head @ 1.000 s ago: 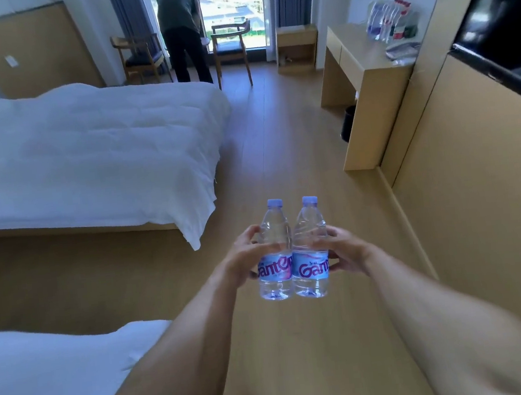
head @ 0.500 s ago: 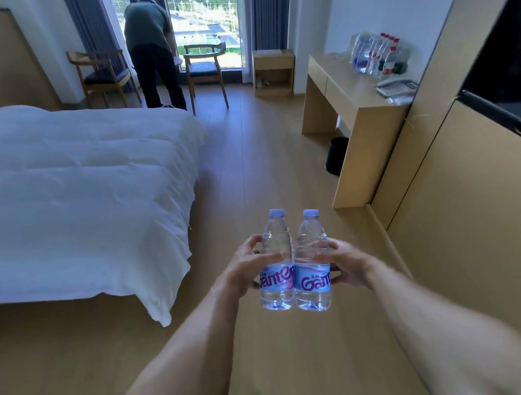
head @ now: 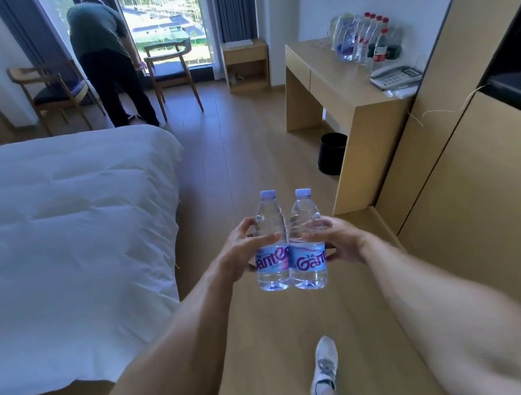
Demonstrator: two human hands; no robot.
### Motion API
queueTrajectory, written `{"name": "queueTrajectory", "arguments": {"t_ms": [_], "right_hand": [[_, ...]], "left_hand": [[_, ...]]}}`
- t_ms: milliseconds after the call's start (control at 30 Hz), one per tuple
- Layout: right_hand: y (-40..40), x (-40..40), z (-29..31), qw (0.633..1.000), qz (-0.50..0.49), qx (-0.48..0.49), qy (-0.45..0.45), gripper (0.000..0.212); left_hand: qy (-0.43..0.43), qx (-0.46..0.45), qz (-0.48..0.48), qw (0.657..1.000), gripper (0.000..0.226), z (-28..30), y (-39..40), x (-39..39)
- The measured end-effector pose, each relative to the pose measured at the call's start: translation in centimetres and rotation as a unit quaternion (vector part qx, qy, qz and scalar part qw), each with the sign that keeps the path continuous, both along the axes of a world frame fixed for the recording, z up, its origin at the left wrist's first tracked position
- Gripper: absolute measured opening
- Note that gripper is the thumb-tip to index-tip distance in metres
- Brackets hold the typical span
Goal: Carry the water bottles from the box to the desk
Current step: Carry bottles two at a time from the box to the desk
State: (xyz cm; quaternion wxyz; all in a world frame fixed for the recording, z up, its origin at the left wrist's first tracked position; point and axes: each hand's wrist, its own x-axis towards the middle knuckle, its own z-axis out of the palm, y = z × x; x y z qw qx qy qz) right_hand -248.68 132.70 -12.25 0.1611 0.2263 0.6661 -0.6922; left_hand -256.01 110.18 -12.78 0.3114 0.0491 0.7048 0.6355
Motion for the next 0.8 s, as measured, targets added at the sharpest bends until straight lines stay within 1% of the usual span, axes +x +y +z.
{"name": "queueTrajectory", "arguments": {"t_ms": [167,233,367,500,567,700,800], "right_hand": [[4.0,-8.9,-1.7,1.000,0.016,-0.016,-0.010,0.054],[5.7,-12.9,-2.2,0.999,0.030,-0.022,-0.015,0.055],[9.5,-21.0,-2.0,0.998,0.047,-0.040,-0.015,0.053],[13.0,-28.2,-1.3,0.997,0.064,-0.034,-0.004,0.050],[14.6,-31.3,-1.4,0.997,0.070,-0.033,-0.005,0.050],[17.4,-37.4,-1.9,0.997,0.069,-0.024,0.002,0.048],[18.9,-41.6,-2.3,0.998,0.065,-0.022,0.001,0.050]], "left_hand": [[-0.001,-0.017,0.012,1.000,0.054,-1.4,3.9,-8.1],[-0.003,-0.024,0.022,0.999,0.058,-1.8,5.3,-11.5],[-0.001,-0.033,0.040,0.999,0.067,-1.0,8.8,-18.8],[-0.005,-0.037,0.058,0.998,0.072,-0.1,12.3,-25.5],[-0.011,-0.036,0.062,0.997,0.070,0.0,13.7,-28.4],[-0.009,-0.031,0.066,0.997,0.055,0.1,16.6,-34.1],[-0.008,-0.032,0.062,0.998,0.054,-0.1,18.1,-38.5]]}}
